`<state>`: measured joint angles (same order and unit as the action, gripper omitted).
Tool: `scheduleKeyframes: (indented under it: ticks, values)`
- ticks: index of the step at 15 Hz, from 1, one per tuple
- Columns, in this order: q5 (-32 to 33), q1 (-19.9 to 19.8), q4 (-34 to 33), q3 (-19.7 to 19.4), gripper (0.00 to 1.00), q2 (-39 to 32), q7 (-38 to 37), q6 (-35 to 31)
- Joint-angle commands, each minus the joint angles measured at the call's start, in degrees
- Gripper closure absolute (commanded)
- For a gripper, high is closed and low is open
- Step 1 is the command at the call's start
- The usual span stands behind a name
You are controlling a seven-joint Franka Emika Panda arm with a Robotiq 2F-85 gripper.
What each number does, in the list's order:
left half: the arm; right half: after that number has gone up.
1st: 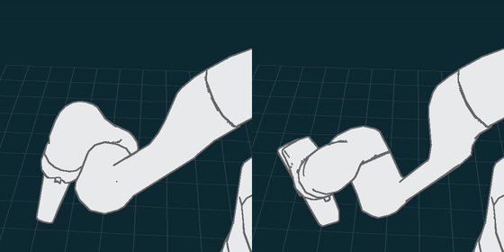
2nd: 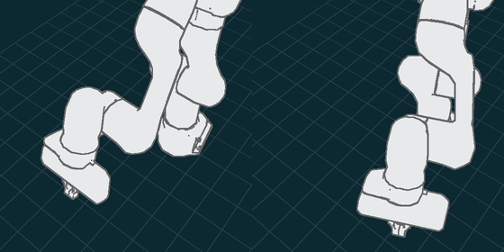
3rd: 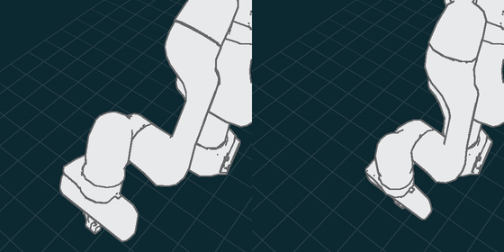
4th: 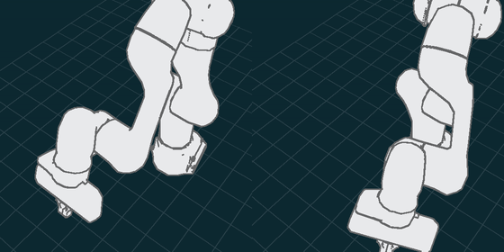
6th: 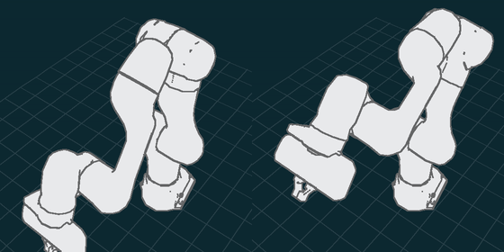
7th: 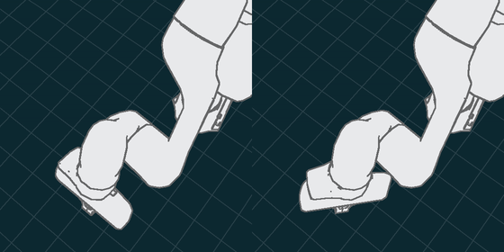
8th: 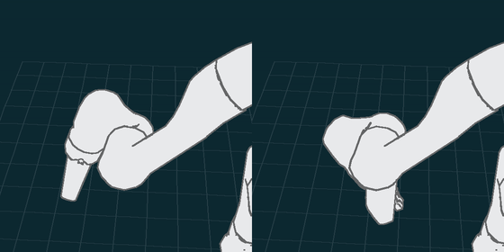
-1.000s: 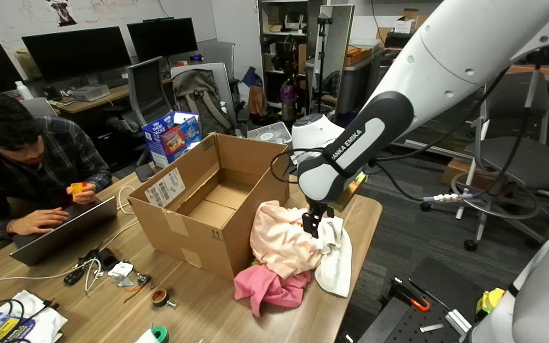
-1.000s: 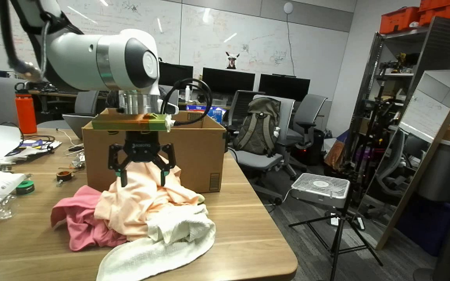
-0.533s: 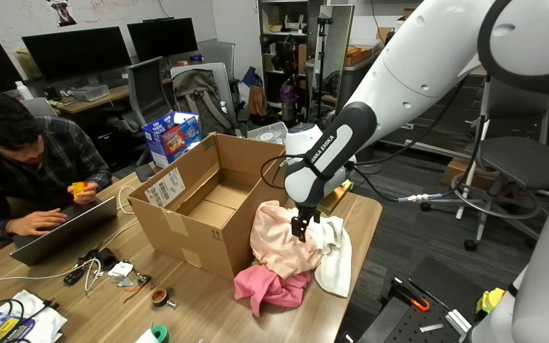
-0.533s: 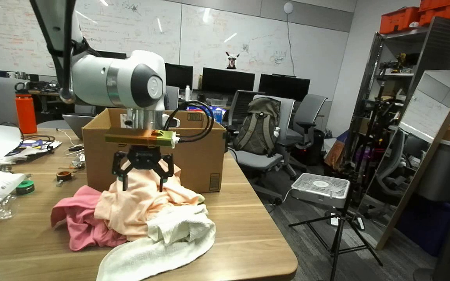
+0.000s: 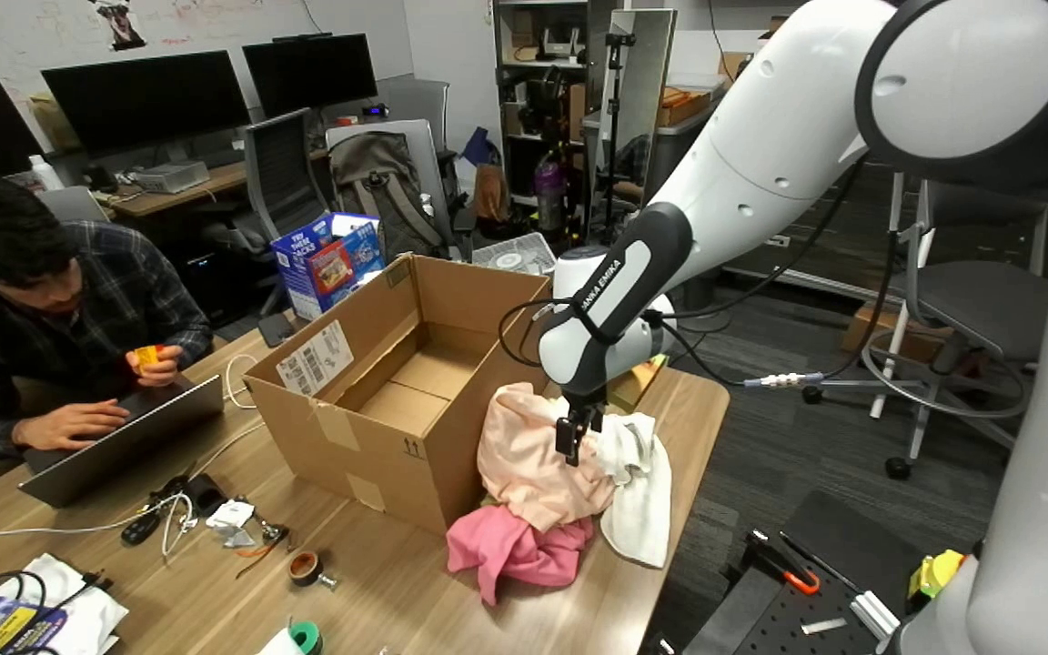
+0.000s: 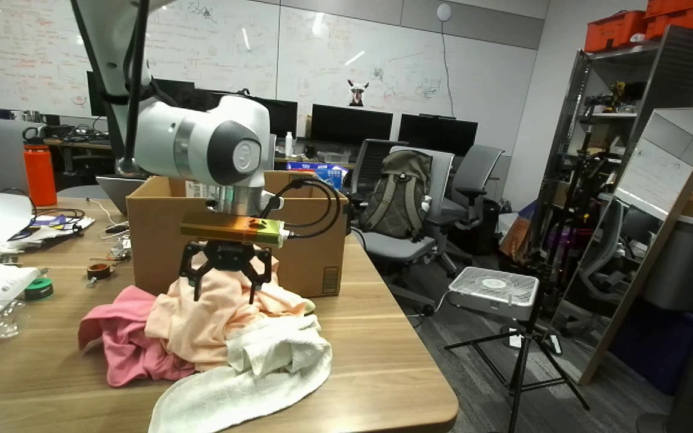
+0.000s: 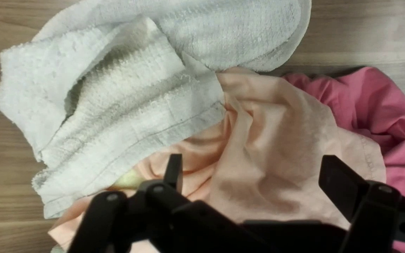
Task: Put the clothes and towels in the box
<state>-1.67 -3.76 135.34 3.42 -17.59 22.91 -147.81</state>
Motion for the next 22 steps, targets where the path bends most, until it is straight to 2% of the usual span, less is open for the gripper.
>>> scheduleKeyframes:
  ticks: [1, 5, 9, 22]
  values:
    - [-4.8, -3.3, -1.0, 3.1, 0.0, -2.1, 6.7, -2.0]
    - [-9.1, -6.4, -1.1, 6.2, 0.0, -3.7, 13.0, -3.0]
    - [-11.3, -8.4, -1.2, 7.4, 0.0, -4.9, 17.6, -3.5]
    - [-9.7, -13.6, -1.6, 8.1, 0.0, -11.8, 24.6, -11.9]
